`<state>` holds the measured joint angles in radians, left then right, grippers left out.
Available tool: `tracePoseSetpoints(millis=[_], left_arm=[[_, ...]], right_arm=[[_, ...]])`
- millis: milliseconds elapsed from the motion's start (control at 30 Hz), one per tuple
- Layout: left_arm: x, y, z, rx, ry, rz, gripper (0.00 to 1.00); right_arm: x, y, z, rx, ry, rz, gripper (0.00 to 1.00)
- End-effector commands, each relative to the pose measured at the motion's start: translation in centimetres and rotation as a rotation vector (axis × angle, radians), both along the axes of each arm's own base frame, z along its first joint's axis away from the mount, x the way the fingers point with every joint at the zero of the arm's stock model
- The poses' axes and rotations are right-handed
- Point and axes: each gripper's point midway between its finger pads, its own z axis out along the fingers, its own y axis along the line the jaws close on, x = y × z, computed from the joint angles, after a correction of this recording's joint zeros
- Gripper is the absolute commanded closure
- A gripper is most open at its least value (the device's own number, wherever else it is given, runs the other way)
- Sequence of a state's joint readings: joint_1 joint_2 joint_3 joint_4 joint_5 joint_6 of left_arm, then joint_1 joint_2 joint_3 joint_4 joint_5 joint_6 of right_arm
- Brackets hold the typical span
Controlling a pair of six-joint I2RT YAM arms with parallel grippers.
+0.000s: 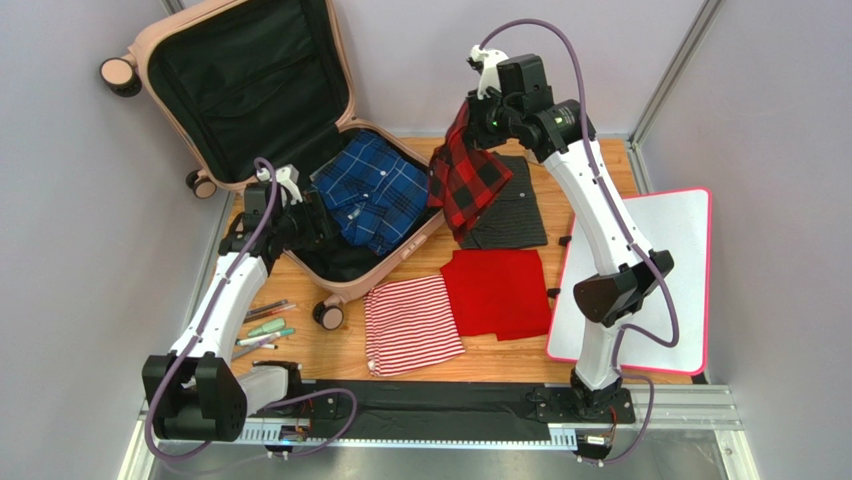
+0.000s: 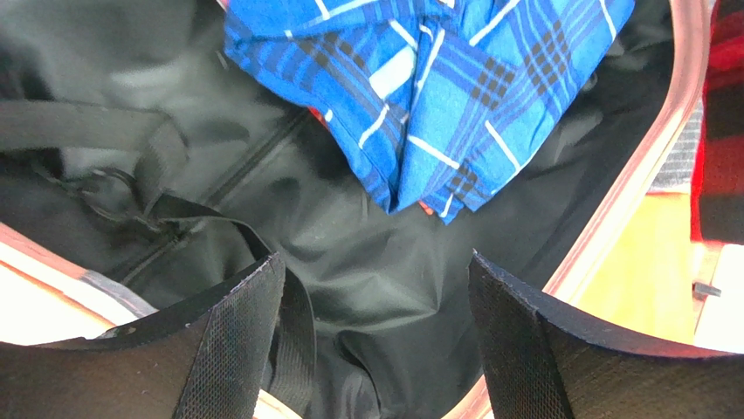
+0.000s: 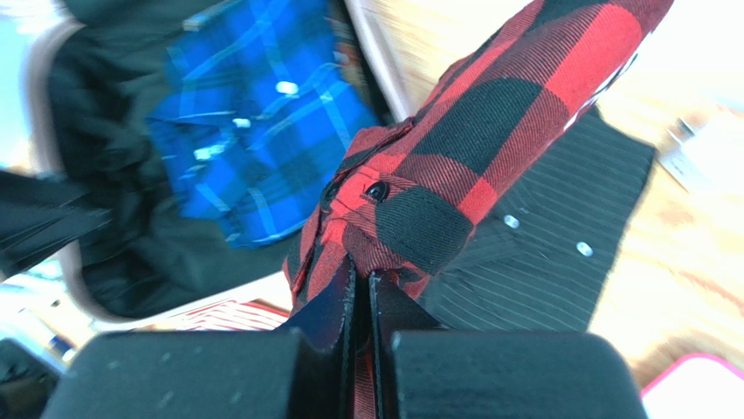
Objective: Pack the luggage
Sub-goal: Place the clothes in the luggage.
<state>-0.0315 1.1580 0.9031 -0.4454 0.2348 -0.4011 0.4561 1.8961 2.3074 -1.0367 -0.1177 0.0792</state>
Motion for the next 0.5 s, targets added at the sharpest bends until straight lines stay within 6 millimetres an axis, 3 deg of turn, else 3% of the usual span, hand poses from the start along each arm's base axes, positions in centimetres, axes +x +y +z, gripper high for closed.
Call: tracePoseSetpoints(millis=[0, 167, 267, 367, 433, 467], left_arm=[[0.9, 0.8, 2.4, 0.027, -0.057, 0.001, 0.17], [1.0, 1.2, 2.9, 0.039, -0.056, 0.007, 0.16], [1.0, 2.4, 3.1, 0.051, -0.052, 0.049, 0.16], [0.8, 2.9, 3.5, 0.058, -0.059, 0.073, 0.16], [0.6, 3.2, 3.7, 0.061, -0.064, 0.087, 0.16], [0.6, 3.3, 3.8, 0.063, -0.066, 0.092, 0.16]], right_arm=[[-2.9, 2.0, 8.2, 0.090, -0.206, 0.074, 1.00], [-4.1, 6.4, 10.5, 0.196, -0.268, 0.190, 1.00], [-4.2, 9.2, 11.3, 0.277, -0.283, 0.274, 1.00], [-4.2, 12.7, 11.2, 0.358, -0.290, 0.399, 1.00], [-3.6, 15.1, 9.7, 0.402, -0.251, 0.446, 1.00], [-4.1, 16.3, 10.2, 0.444, -0.259, 0.511, 1.00]])
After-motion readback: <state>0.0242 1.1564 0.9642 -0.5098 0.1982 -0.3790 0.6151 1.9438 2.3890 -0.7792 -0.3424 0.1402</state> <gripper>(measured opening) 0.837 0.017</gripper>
